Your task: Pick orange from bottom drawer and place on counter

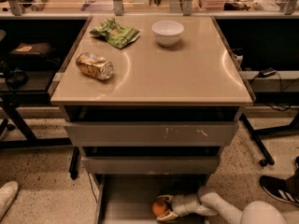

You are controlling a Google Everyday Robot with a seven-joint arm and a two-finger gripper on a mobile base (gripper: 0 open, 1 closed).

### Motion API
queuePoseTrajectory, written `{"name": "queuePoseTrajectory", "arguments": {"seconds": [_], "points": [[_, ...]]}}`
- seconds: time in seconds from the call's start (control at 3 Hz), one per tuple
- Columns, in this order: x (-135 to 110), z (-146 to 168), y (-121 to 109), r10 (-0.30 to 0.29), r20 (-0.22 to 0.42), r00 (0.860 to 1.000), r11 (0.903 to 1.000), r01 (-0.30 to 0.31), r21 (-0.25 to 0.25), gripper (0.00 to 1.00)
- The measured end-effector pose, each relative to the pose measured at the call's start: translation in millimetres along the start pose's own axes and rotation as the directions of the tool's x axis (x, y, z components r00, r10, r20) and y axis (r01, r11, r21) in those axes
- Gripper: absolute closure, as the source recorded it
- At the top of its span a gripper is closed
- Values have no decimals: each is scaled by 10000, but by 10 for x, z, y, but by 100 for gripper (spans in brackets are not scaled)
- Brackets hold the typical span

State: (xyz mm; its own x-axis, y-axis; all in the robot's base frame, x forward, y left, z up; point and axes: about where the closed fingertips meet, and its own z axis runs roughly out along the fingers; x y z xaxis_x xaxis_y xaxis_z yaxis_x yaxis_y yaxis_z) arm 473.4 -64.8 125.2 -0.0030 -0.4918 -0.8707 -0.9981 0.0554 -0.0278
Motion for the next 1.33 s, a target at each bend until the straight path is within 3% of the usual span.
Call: {"name": "queuePoseTrajectory", "arguments": {"seconds": [0.67,1.0,1.33], "points": [[4,-1,16,30,4,10000,10000,-30,-20,88],[-3,-207,105,263,11,9997,9995,-264,145,100],[-180,-650,108,72,-268,9996,9976,-54,695,100]]}}
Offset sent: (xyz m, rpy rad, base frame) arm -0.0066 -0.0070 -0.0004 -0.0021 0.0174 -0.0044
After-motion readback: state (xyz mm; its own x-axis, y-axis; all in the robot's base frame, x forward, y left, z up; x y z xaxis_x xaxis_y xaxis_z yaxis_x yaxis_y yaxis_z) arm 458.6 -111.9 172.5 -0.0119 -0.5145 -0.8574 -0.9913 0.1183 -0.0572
